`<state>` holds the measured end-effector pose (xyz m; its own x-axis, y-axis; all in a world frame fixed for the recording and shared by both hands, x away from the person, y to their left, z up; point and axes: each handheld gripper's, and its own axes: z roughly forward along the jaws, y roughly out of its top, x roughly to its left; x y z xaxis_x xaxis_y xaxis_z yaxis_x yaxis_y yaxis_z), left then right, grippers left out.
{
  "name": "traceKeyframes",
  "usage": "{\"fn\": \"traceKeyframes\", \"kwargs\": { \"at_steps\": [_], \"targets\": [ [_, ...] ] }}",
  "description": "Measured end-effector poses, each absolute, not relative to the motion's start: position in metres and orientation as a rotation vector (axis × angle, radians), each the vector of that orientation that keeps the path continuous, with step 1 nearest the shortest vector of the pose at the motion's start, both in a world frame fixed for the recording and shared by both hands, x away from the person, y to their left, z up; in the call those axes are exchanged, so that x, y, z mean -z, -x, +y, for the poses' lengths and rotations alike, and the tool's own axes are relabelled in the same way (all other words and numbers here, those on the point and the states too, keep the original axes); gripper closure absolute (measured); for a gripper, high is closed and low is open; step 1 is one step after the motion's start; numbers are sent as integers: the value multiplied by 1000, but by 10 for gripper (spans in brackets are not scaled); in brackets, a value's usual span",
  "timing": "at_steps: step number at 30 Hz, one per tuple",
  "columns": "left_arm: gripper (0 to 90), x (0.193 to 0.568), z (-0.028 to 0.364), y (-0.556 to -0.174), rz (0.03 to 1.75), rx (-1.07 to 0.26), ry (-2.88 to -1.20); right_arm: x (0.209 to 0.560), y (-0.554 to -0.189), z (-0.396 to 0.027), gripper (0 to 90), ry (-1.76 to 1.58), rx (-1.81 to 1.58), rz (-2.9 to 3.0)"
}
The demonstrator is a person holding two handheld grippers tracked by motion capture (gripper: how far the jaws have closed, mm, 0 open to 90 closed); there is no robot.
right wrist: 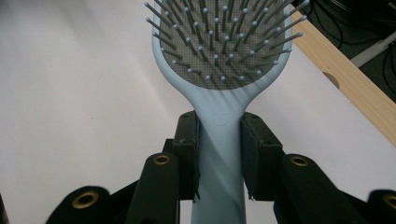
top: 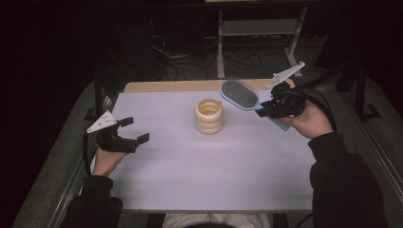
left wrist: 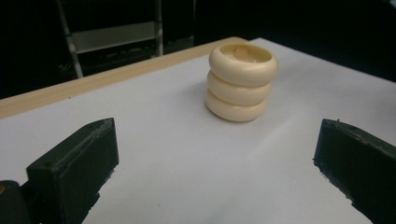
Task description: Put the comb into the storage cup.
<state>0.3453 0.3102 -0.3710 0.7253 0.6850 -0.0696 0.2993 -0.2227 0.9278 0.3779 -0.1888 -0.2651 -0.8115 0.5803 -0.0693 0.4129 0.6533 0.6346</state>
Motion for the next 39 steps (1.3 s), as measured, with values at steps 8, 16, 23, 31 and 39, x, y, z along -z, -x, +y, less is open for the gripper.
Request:
{"fn": "traceKeyframes", "kwargs": {
  "at_steps": [8,16,23,31,39],
  "targets": [
    [0,363,288,-354,720,-393,-1858,260,-383,-175,683,-773,-938,2600],
    [0,346,272,-364,686,-365,-1825,256,-386,-161,683,-744,-945,2596],
    [0,330,265,-375,690,-381,-1809,254,-390,-153,683,-729,-957,2592],
    [0,317,249,-384,668,-349,-1807,255,-395,-145,683,-716,-975,2587],
    [0,305,236,-393,661,-336,-1780,257,-400,-136,683,-708,-980,2586]
  ]
}}
